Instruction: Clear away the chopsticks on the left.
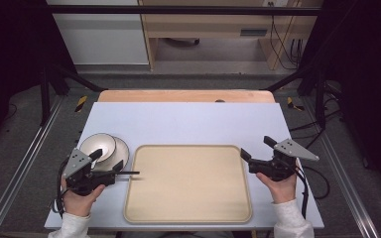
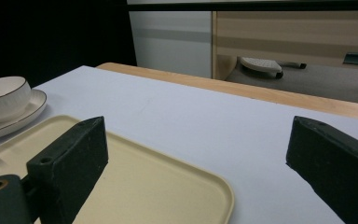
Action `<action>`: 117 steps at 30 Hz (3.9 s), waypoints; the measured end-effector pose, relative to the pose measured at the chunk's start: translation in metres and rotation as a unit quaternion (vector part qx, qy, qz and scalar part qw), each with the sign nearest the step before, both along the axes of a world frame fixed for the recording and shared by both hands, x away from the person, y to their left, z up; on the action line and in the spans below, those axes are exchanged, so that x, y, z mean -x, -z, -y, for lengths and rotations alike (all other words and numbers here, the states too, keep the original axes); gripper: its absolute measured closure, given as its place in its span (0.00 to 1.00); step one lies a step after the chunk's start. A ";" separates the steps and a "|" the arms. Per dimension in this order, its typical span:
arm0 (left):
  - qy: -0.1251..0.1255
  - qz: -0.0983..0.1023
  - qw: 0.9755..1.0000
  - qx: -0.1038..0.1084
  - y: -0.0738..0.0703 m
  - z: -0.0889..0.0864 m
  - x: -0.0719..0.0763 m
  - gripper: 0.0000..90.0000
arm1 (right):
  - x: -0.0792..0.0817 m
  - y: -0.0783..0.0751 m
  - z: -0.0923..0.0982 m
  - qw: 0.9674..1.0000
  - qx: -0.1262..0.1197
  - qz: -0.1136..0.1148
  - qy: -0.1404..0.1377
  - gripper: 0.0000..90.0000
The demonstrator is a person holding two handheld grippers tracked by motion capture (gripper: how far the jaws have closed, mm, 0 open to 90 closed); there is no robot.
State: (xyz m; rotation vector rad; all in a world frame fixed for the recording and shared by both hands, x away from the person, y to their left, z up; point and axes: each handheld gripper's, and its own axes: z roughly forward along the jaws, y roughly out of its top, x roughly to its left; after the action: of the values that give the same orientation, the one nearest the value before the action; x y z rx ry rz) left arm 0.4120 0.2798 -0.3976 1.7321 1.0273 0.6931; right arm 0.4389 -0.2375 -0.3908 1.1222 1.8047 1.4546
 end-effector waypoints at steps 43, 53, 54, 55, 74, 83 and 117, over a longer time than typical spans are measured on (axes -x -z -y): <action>-0.029 -0.078 0.994 -0.071 0.047 -0.050 0.019 0.21 | 0.001 0.002 -0.013 1.000 0.008 -0.021 -0.021 0.07; -0.028 -0.089 0.992 -0.080 0.058 -0.056 0.003 0.29 | 0.002 0.001 -0.015 0.999 0.010 -0.021 -0.025 0.07; -0.024 -0.087 0.992 -0.087 0.059 -0.057 0.002 0.29 | 0.002 0.001 -0.015 0.999 0.010 -0.021 -0.024 0.07; -0.025 -0.087 0.992 -0.086 0.060 -0.057 0.001 0.29 | 0.002 0.001 -0.015 0.999 0.009 -0.021 -0.025 0.07; -0.027 -0.100 0.991 -0.088 0.063 -0.062 0.001 0.49 | 0.002 0.001 -0.017 0.999 0.014 -0.023 -0.027 0.07; -0.022 -0.105 0.990 -0.096 0.062 -0.060 0.002 0.62 | 0.001 0.001 -0.017 0.999 0.014 -0.024 -0.027 0.07; -0.013 -0.116 0.987 -0.113 0.057 -0.046 0.005 0.91 | 0.000 0.003 -0.017 0.999 0.013 -0.029 -0.030 0.06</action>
State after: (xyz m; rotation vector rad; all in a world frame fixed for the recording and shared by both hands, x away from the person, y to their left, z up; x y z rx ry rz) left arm 0.4069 0.3257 -0.4549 2.0362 1.1683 0.6544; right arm 0.4384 -0.2204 -0.3933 1.1179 1.9067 1.4413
